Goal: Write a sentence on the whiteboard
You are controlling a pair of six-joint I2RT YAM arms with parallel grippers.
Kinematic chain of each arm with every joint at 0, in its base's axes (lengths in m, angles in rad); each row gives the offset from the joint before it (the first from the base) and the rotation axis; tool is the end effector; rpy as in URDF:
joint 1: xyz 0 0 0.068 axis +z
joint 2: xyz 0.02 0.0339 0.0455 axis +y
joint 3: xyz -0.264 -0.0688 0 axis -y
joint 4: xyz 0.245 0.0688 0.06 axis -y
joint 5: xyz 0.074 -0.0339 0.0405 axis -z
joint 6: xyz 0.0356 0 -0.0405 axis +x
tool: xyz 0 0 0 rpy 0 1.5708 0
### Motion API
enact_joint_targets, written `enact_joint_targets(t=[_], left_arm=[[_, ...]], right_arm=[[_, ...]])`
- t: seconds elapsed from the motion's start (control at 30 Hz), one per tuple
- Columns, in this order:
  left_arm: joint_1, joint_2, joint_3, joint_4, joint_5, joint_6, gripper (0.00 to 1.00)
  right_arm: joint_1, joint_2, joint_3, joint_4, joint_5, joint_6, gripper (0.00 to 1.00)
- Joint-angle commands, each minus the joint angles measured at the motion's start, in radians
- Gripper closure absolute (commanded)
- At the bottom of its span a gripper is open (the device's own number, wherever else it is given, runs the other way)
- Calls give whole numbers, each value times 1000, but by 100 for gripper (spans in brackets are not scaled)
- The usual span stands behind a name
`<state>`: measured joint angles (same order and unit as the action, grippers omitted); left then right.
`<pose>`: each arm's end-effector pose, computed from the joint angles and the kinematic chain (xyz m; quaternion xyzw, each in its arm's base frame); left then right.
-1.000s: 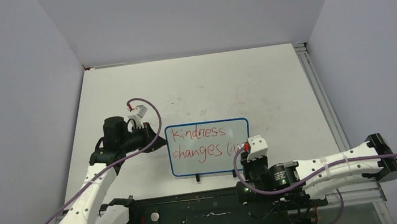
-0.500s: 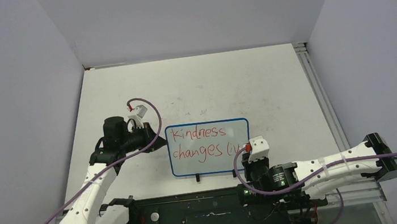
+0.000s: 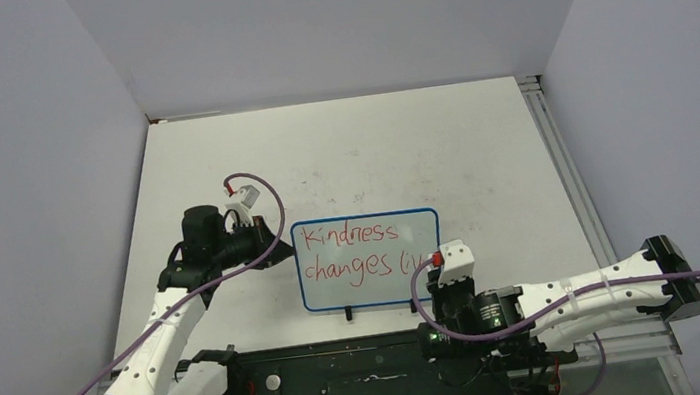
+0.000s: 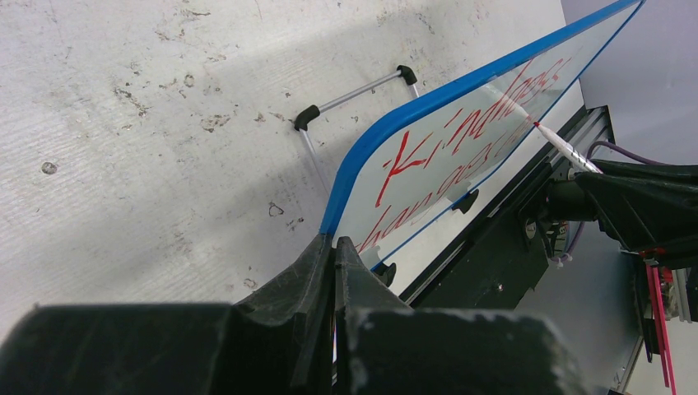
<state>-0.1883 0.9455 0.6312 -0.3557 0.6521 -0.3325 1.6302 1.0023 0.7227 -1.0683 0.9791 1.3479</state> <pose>0.1897 -0.0581 0.2453 0.0776 0.8607 -0.3848 0.3242 0.0206 0.1522 0.2345 -0.0716 0.8757 0.0597 0.4738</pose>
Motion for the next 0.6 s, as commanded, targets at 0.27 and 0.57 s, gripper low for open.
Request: enact_joint_targets(t=[0.27,0.57], left_arm=[[-5,-5,38,32,14,3,100],[-4,-5,38,32,14,3,100]], right_arm=[[-7,17,7,-82,22,101,95],[-7,17,20,-118,61,141,95]])
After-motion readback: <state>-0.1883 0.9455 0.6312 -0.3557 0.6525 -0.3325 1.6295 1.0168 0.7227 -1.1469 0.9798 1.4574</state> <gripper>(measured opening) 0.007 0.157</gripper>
